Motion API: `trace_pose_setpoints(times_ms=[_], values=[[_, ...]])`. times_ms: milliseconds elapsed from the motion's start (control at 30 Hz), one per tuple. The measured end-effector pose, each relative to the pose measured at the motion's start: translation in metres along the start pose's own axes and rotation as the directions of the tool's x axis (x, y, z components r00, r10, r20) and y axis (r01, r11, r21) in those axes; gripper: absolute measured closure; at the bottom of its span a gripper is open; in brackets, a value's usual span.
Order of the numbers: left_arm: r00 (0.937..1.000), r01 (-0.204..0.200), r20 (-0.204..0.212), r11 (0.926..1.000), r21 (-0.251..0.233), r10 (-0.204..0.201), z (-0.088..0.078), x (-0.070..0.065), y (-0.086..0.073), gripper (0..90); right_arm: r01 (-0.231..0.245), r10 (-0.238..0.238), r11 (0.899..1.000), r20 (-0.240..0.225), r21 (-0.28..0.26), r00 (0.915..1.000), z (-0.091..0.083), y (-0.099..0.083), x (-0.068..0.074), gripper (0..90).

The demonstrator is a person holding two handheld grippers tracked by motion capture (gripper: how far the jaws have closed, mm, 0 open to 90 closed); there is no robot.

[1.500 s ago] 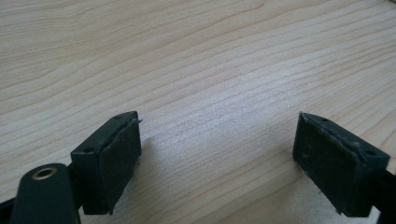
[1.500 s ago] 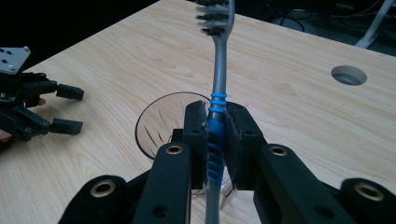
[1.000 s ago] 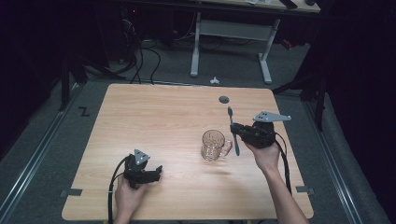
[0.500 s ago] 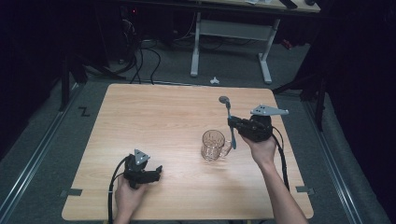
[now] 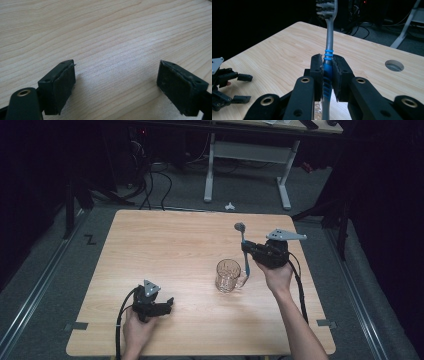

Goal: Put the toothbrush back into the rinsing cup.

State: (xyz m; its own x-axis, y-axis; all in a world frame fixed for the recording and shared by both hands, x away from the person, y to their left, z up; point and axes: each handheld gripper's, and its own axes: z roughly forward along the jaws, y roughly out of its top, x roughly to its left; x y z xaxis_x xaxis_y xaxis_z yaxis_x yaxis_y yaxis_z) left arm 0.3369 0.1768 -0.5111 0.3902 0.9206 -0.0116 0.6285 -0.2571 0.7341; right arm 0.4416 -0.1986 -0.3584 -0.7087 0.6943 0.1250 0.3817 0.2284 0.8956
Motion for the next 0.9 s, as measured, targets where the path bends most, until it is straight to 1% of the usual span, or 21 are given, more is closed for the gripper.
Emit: trace_pose_setpoints(times_ms=[200, 400, 533, 900], values=[[1.0, 0.0, 0.0, 1.0, 0.0, 0.0, 0.0, 0.0, 0.0, 15.8, -0.017, 0.017, 1.0, -0.004, -0.007, 0.9998, 0.006, 0.0, -0.003, 79.9], [1.0, 0.001, 0.0, 1.0, 0.0, -0.001, 0.0, 0.0, 0.0, 15.8, -0.018, 0.018, 1.0, 0.011, -0.003, 0.9998, 0.011, -0.002, -0.005, 79.9], [1.0, 0.001, 0.0, 1.0, 0.0, -0.001, 0.0, 0.0, 0.0, 15.8, -0.024, 0.024, 1.0, 0.007, -0.002, 0.9997, 0.012, -0.003, -0.006, 79.8], [1.0, 0.0, 0.0, 1.0, 0.0, 0.0, 0.0, 0.0, 0.0, 15.8, -0.017, 0.017, 1.0, 0.007, 0.011, 0.9998, 0.012, -0.006, -0.006, 79.6]])
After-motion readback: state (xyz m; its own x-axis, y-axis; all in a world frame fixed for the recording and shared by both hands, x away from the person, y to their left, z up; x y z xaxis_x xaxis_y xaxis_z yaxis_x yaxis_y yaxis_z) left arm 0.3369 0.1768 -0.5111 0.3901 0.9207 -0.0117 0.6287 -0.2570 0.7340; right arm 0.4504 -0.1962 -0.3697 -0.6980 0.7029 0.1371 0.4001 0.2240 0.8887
